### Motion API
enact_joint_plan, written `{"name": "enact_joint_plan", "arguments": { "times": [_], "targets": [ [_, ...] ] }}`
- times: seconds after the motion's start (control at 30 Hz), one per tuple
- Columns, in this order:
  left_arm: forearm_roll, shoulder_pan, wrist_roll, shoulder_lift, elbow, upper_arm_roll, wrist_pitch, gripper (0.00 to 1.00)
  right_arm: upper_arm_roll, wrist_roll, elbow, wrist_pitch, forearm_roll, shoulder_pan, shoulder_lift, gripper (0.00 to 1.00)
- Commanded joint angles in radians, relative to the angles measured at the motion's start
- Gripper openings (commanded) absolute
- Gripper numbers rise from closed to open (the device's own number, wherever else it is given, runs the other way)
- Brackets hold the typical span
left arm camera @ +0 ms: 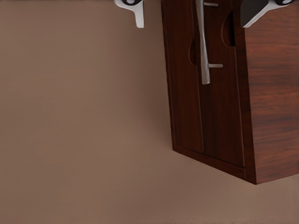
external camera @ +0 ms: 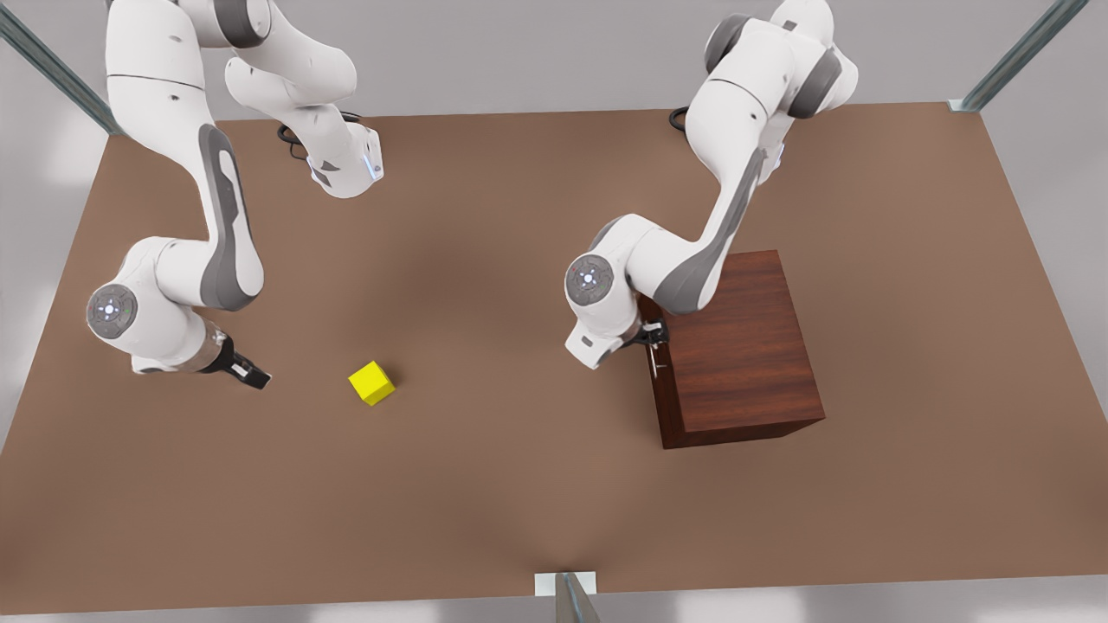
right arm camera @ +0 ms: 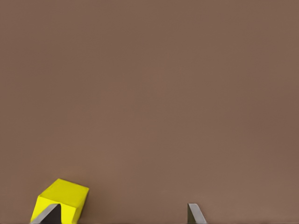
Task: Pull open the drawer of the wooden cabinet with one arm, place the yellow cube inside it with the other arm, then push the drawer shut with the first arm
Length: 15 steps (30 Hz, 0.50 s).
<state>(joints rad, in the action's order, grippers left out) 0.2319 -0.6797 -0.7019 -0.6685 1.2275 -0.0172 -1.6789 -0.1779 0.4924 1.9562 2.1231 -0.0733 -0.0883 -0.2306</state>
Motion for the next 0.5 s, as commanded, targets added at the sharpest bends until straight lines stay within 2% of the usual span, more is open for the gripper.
{"name": "enact_joint_plan", "arguments": {
  "times": [0.0,0.47],
  "targets": [
    [0.043,-0.004,-0.068,-0.005,0.004,0.000,0.007,1.00,0.003,0.186,0.047,0.202,-0.005,-0.002,0.001,1.00],
    [0.073,-0.027,-0.088,-0.071,0.027,0.002,0.001,1.00,0.008,0.308,0.007,0.209,-0.023,-0.117,-0.118,1.00]
  ]
}}
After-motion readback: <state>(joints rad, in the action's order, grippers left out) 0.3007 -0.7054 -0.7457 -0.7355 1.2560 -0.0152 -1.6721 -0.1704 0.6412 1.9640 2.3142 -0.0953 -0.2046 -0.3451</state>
